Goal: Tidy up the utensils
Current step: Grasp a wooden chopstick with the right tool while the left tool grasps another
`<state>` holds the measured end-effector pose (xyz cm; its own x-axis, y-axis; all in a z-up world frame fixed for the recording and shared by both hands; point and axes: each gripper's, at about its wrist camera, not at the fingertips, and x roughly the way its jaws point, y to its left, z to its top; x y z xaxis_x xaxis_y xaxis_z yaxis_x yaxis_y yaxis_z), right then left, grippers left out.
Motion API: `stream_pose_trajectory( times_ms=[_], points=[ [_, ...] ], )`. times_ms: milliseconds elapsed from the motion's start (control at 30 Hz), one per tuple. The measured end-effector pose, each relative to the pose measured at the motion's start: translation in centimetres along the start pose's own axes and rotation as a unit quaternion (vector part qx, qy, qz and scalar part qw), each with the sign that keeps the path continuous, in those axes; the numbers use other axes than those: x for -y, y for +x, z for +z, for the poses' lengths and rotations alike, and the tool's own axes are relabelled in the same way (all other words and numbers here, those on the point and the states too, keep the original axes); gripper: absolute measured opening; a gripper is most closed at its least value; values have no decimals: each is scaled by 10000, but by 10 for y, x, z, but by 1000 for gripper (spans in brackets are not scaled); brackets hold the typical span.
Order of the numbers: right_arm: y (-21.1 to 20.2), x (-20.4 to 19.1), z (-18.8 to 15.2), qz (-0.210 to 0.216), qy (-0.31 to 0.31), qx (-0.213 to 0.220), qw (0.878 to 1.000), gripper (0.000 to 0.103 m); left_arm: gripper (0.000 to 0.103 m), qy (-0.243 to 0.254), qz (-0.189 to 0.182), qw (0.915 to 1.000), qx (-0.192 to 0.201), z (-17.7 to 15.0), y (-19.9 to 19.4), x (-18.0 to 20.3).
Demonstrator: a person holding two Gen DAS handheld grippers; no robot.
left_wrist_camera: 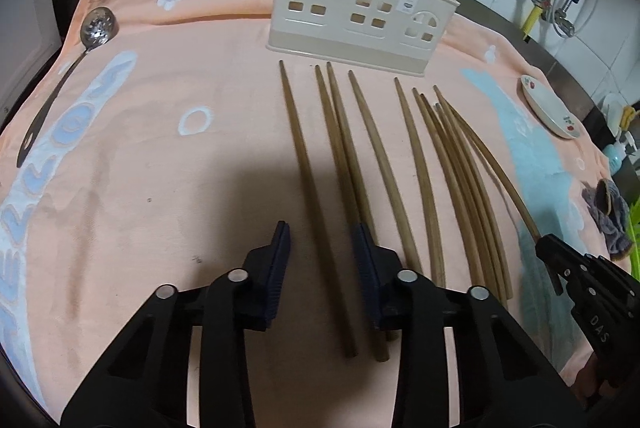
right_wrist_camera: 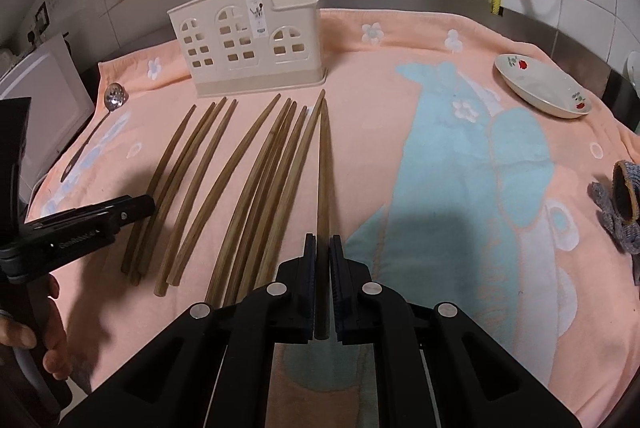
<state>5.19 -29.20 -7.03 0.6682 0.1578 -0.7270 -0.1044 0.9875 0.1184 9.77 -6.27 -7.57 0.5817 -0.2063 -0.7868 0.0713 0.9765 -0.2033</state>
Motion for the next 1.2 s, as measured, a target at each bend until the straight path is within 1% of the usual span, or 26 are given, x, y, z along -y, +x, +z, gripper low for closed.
stream_pose_trajectory(
  times_ms=[67, 233, 300, 367, 433, 567, 600, 667, 733, 767, 1000, 1100, 1167, 1200],
  points=[
    [-2, 0, 1, 12, -7, 36, 10000, 7, 30, -30, -5, 10000, 4, 1, 1, 0],
    [-7, 3, 3, 44, 1, 125, 9999, 7, 22, -124, 41, 9999, -27, 1, 3, -5],
    [-7, 3, 3, 49, -2, 132, 9999, 7, 21, -111, 81, 9999, -22, 1, 4, -4],
    [-8, 3, 3, 56, -15, 134, 9999, 7, 18, -109, 141, 9998, -18, 1, 4, -4],
    [-7, 3, 3, 56, -26, 131, 9999, 7, 17, -105, 186, 9998, -12, 1, 4, -4],
    [-9, 1, 5, 29, -67, 162, 9998, 7, 17, 174, 516, 9985, 24, 0, 7, 9],
    [-11, 0, 5, 21, -80, 181, 9998, 7, 17, 163, 537, 9984, 27, 1, 7, 9],
    [-16, 0, 8, -10, -119, 247, 9996, 7, 15, 25, 481, 9988, 16, 3, 7, 5],
    [-23, -1, 11, -46, -173, 331, 9993, 7, 9, -63, 397, 9992, 2, 4, 5, 1],
    [-24, -1, 12, -60, -193, 356, 9992, 7, 8, -84, 334, 9994, 1, 4, 4, -1],
    [-42, -5, 25, -108, -390, 599, 9974, 7, 8, 105, 112, 9998, 149, 3, -16, -1],
    [-48, -7, 32, -60, -416, 670, 9969, 7, 7, 105, -50, 9996, 269, 7, -30, -4],
    [-51, -8, 36, -26, -426, 707, 9966, 7, 7, 143, -89, 9992, 372, 10, -40, -6],
    [-54, -8, 39, -9, -442, 744, 9962, 7, 5, 158, -108, 9988, 440, 12, -46, -6]
  ],
)
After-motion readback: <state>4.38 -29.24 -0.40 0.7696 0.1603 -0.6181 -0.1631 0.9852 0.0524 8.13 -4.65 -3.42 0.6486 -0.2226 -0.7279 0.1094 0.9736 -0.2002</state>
